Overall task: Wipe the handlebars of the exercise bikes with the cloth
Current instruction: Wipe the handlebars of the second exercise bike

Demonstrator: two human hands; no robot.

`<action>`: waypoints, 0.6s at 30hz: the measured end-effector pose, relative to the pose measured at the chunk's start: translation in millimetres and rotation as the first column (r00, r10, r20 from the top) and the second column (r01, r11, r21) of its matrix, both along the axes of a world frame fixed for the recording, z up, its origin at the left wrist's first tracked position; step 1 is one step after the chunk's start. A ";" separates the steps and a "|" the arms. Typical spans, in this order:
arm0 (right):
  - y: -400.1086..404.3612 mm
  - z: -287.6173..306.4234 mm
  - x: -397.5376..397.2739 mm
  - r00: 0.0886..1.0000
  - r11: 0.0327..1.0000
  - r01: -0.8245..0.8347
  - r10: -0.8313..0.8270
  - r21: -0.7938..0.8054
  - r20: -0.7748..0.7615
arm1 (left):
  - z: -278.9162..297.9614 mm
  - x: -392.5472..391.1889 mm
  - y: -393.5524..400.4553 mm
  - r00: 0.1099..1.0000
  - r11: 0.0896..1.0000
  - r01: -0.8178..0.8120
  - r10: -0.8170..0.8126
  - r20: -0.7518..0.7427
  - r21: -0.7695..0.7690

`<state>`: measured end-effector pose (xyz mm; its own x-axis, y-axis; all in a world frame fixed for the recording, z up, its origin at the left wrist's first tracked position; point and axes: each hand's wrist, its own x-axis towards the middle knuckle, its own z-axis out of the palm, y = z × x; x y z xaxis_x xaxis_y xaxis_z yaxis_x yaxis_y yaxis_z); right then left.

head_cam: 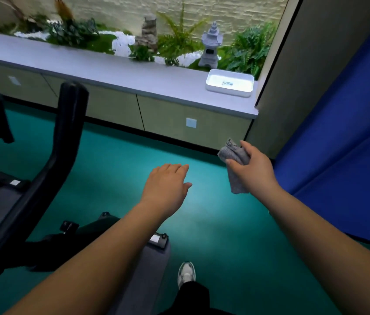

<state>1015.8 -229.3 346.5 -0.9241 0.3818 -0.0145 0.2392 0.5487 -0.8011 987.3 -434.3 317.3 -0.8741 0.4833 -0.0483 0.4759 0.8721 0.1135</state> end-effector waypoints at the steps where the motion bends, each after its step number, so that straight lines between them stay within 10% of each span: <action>1: 4.1 0.7 -13.2 1.000 1.000 -0.016 0.016 -0.009 -0.001 | -2.7 -13.2 4.9 1.000 1.000 -0.004 0.004 -0.005 0.014; 18: 75.8 -21.0 -264.9 0.949 0.955 -0.297 0.297 -0.020 0.109 | -33.9 -212.5 68.8 0.965 0.962 -0.254 0.259 0.040 -0.100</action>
<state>750.9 -153.5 325.5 -0.9884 0.0900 -0.1225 0.1520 0.6053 -0.7814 774.8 -365.5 283.5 -0.9632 0.2345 -0.1316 0.2305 0.9720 0.0452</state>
